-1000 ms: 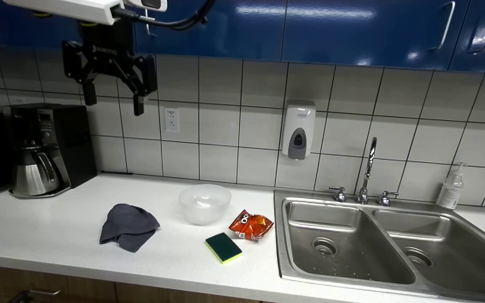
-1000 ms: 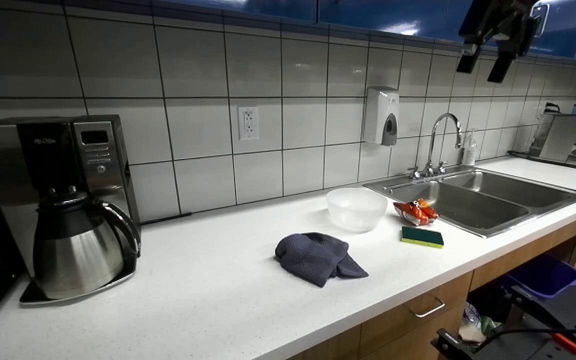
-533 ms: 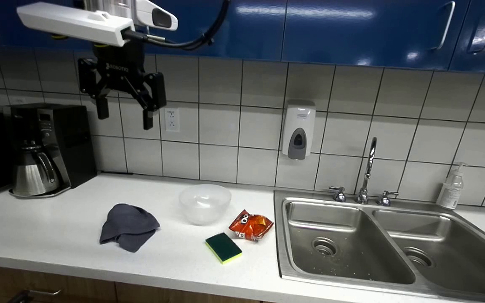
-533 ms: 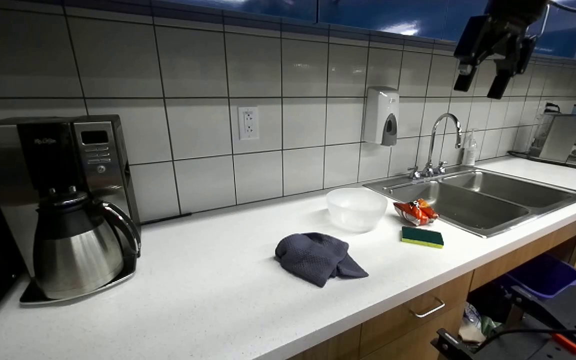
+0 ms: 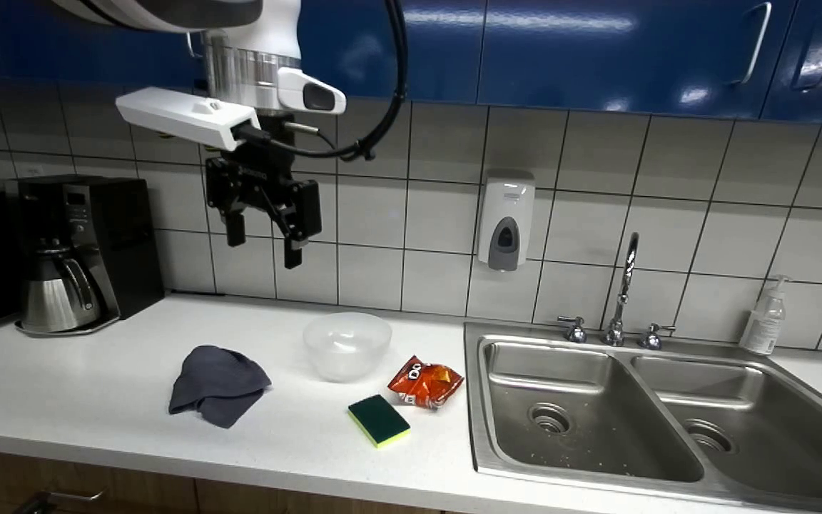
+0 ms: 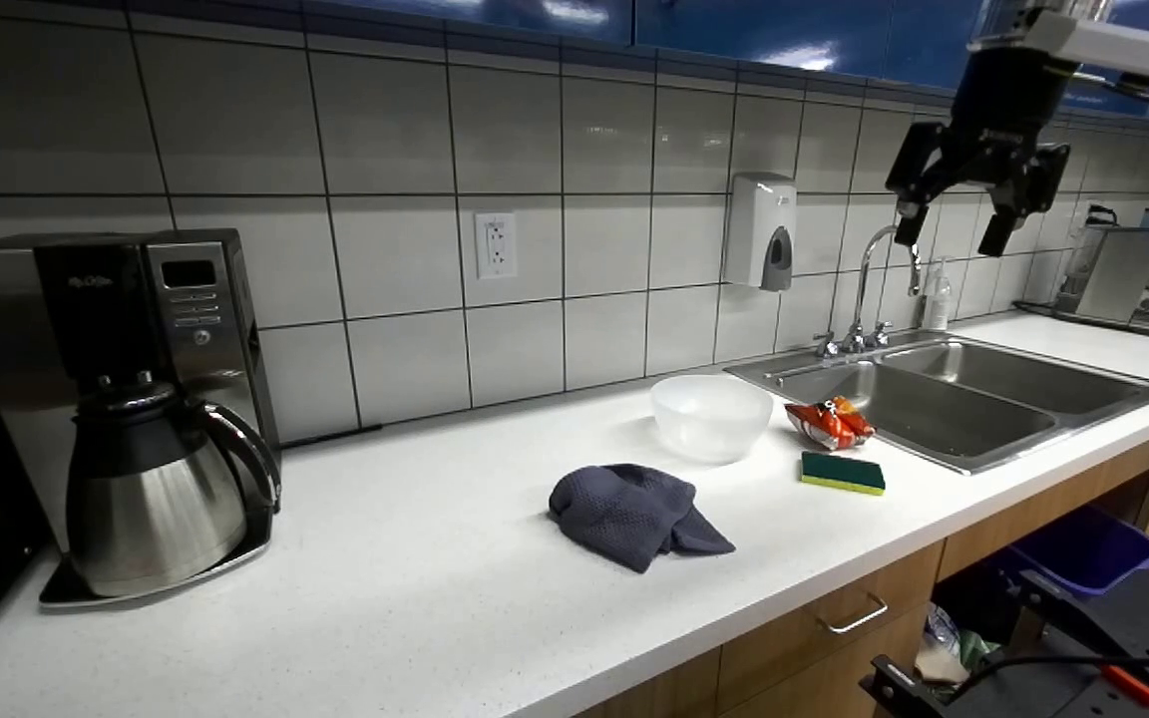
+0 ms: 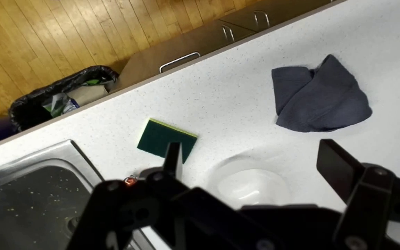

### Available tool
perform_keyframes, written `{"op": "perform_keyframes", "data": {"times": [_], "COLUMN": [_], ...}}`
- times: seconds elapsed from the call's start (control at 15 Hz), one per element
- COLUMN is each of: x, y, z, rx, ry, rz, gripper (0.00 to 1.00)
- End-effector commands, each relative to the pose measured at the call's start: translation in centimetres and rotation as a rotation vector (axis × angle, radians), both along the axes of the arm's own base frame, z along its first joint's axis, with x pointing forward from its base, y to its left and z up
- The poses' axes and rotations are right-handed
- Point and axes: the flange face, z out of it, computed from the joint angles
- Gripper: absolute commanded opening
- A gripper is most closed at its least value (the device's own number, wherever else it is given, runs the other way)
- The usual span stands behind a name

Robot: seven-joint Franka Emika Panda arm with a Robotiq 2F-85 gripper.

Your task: Put the orange packet in the bowl.

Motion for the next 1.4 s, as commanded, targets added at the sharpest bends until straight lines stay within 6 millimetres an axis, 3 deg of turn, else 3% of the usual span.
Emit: {"op": "perform_keyframes", "data": {"times": [0.0,0.4,1.33], "x": [2.2,6.3,19.5], "y": [-2.2,-5.7,-12.5], "z": [-2.3,-6.8,-16.7], "rx": [-0.009,-0.013,-0.014], "ry": [0.035,0.086,0.181], "rz": [-0.141,-0.309,-0.513], "gripper": [1.00,1.00,1.00]}}
